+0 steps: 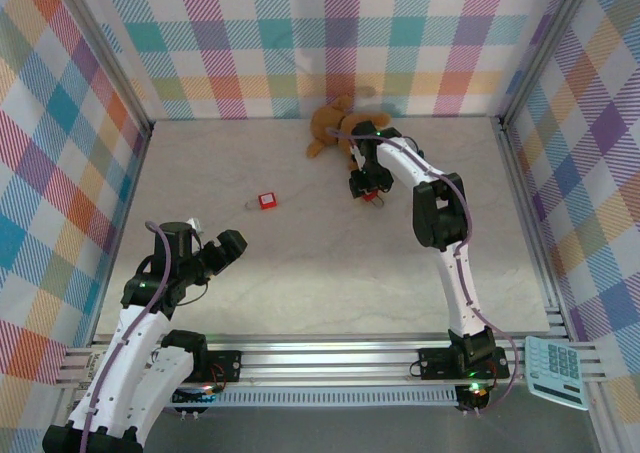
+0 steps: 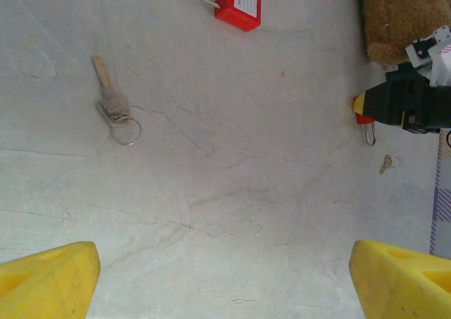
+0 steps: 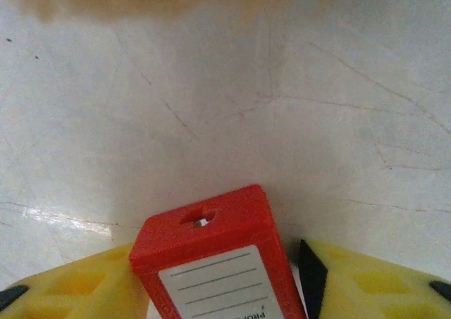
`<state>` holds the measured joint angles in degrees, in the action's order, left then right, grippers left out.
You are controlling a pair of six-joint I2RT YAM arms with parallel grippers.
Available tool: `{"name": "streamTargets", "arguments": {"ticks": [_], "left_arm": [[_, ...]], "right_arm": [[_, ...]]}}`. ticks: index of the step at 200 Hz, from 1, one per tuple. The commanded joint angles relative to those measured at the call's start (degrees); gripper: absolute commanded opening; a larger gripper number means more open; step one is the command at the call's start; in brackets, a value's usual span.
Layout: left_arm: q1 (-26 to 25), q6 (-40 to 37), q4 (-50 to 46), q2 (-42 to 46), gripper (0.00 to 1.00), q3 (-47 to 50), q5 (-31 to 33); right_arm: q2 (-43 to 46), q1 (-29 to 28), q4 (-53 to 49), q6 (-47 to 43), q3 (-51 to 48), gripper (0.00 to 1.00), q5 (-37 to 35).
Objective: Unlock with the key
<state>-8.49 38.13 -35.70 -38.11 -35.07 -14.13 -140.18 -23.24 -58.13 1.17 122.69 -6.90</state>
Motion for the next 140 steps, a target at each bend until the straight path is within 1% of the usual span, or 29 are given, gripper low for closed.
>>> {"name": "streamTargets", "arguments": {"ticks": [1, 16, 44, 79, 98, 121, 140], "left_arm": [[-0.3, 0.1, 0.2, 0.6, 0.91, -0.6, -1.3], [-0.3, 0.1, 0.1, 0.5, 0.91, -0.6, -1.3], [-0.3, -0.3, 0.3, 0.4, 0.91, -0.6, -1.2], [-0.3, -0.2, 0.7, 0.6, 0.91, -0.1, -1.2], [-0.3, -0.3, 1.1, 0.9, 0.92, 0.2, -2.3], [-0.3, -0.1, 1.2, 1.3, 0.92, 0.5, -2.6], [-0.3, 1.1, 2.3, 1.8, 0.92, 1.6, -2.6]], "right_arm": [[0.8, -0.4, 0.1, 1.2, -2.4, 0.52, -1.0], [2.5, -0.5, 1.5, 2.5, -4.4, 0.45, -1.3], [5.9, -1.1, 4.3, 4.7, -8.9, 0.43, -1.5], [8.9, -2.1, 6.6, 6.9, -13.5, 0.41, -1.0], [10.4, -2.7, 8.2, 7.6, -16.0, 0.41, 1.2], [12.1, -4.4, 8.4, 8.2, -18.3, 0.41, 0.9], [15.2, -6.2, 10.2, 10.1, -23.1, 0.41, 1.9]]}}
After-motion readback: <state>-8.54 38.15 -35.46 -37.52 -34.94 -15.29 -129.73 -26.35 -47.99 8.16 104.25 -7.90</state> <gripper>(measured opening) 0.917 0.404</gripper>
